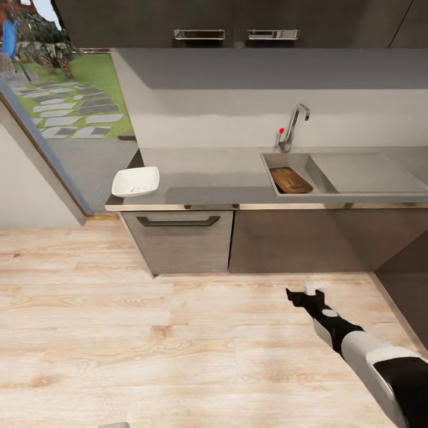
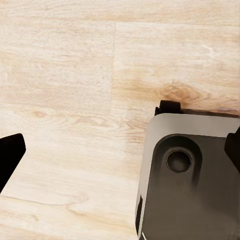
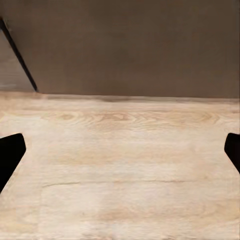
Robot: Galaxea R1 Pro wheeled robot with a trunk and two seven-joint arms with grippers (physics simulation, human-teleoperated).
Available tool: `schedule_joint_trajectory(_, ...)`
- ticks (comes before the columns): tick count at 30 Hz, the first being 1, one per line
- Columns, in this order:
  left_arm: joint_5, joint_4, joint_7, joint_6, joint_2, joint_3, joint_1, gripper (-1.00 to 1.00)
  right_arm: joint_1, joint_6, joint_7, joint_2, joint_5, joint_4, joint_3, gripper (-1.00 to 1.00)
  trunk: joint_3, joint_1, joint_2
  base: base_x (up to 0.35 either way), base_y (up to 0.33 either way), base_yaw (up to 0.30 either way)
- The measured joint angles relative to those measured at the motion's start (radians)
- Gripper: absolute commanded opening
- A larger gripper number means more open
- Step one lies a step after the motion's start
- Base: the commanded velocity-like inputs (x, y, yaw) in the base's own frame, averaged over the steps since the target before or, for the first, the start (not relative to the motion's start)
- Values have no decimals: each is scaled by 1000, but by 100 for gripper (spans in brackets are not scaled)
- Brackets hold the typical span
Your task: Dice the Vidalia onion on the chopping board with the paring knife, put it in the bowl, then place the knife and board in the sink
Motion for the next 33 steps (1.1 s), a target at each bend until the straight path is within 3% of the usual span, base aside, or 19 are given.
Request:
schedule_joint_trajectory(5,-1,-1,0,-4,-1,0,0,100,193,-143,6,94,2,44,0,100,0,0,0,0,0,0)
schedule_joint_trajectory(6,-1,-2,1,-6,-2,0,0,100,251,-203,7,112,3,47,1,100,0,0,0,0,0,0)
schedule_joint_trajectory(10,-3,-13,5,-7,-19,1,0,100,429,-473,6,137,1,51,-1,100,0,0,0,0,0,0)
schedule_joint_trajectory(14,-1,-89,5,-39,-19,4,2,100,579,-648,-3,153,-9,53,-6,100,0,0,0,0,0,0)
schedule_joint_trajectory(16,3,-95,5,-100,-15,5,2,100,605,-675,-35,156,-40,52,-12,100,0,0,0,0,0,0)
schedule_joint_trajectory(20,6,-28,5,-243,-10,4,3,100,623,-695,-147,163,-140,48,-15,100,0,0,0,0,0,0)
schedule_joint_trajectory(33,4,-7,5,-250,0,3,3,100,624,-703,-153,164,-144,47,-13,100,15,0,0,0,0,0)
